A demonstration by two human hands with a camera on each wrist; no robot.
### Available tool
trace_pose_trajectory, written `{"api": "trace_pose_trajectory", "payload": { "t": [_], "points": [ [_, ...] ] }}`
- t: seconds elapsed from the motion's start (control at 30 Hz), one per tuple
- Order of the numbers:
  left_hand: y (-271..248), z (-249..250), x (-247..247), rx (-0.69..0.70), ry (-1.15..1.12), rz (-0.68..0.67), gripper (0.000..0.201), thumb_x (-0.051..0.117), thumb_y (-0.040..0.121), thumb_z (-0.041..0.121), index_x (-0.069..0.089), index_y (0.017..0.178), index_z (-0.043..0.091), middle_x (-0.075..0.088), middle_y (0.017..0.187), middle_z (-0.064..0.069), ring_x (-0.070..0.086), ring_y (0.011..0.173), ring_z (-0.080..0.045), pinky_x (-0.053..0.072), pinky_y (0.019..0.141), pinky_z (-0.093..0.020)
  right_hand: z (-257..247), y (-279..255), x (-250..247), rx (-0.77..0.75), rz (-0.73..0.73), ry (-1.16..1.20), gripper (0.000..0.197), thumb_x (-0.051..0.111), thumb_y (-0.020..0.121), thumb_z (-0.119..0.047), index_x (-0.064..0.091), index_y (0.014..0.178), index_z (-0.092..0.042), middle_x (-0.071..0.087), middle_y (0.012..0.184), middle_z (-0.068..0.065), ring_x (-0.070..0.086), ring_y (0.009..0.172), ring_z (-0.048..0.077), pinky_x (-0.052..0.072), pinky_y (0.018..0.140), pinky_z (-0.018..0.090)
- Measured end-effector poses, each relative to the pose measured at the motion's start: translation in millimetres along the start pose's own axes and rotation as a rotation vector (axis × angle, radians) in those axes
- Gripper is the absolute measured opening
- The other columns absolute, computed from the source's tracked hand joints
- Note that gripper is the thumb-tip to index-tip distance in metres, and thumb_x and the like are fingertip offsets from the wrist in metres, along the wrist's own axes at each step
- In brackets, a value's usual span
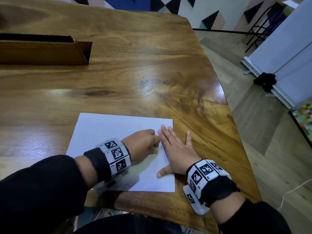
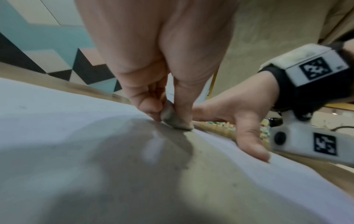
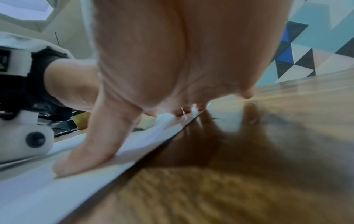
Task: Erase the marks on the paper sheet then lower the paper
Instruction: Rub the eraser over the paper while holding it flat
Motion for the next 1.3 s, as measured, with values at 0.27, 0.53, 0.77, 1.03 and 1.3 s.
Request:
{"api": "trace_pose_trajectory", "payload": {
  "t": [0.27,0.53,0.77,1.03,1.3],
  "points": [
    [-22.0,8.7,14.6,0.115,0.053,-0.381,0.011,0.058,0.079,0.014,0.065,0.087,0.011,0.063,0.093,-0.008,0.057,0.086,-0.024,0.039,0.072,-0.025,0.1,1.6,1.1,0.001,0.0,0.007,0.137,0.07,0.065,-0.068,-0.026,0.148,-0.017,-0.039,0.151,-0.006,-0.037,0.135,0.008,-0.017,0.107,0.067],
    [-18.5,4.0,13.4,0.077,0.024,-0.179,0.009,0.053,0.083,0.012,0.061,0.081,0.007,0.055,0.088,-0.012,0.052,0.08,-0.027,0.042,0.075,-0.036,0.0,0.5,0.6,-0.003,0.011,0.004,0.136,0.07,0.066,-0.068,-0.025,0.148,-0.017,-0.038,0.152,-0.006,-0.035,0.137,0.008,-0.016,0.108,0.066],
    [0.4,3.3,1.7,0.039,0.042,-0.156,0.009,0.056,0.081,0.012,0.063,0.086,0.01,0.058,0.088,-0.007,0.055,0.081,-0.023,0.041,0.072,-0.028,-0.1,-0.3,0.1,-0.004,0.025,0.002,0.136,0.07,0.065,-0.068,-0.025,0.148,-0.016,-0.037,0.152,-0.005,-0.038,0.129,0.003,-0.017,0.108,0.065],
    [-30.2,2.6,34.1,0.014,-0.186,-0.276,0.019,0.05,0.085,0.011,0.059,0.094,-0.004,0.048,0.072,0.007,0.052,0.081,-0.03,0.035,0.066,-0.023,0.5,-0.3,0.3,-0.013,0.04,0.019,0.137,0.071,0.065,-0.067,-0.025,0.148,-0.016,-0.037,0.152,-0.005,-0.034,0.139,0.009,-0.022,0.108,0.062],
    [-25.6,11.7,15.5,0.003,0.049,-0.327,0.015,0.064,0.079,0.022,0.065,0.089,0.011,0.065,0.093,-0.005,0.055,0.081,-0.017,0.035,0.063,-0.022,19.5,-1.5,-5.2,0.053,0.045,0.016,0.148,0.078,0.055,-0.065,-0.028,0.147,-0.016,-0.039,0.151,-0.006,-0.037,0.138,0.012,-0.025,0.11,0.054]
  ]
}}
Point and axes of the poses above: each hand's wrist, its own y-axis towards the middle knuckle, its own x-axis out of the palm, z = x × y, the point moved 3 cm from there along y, towards the middle knuckle
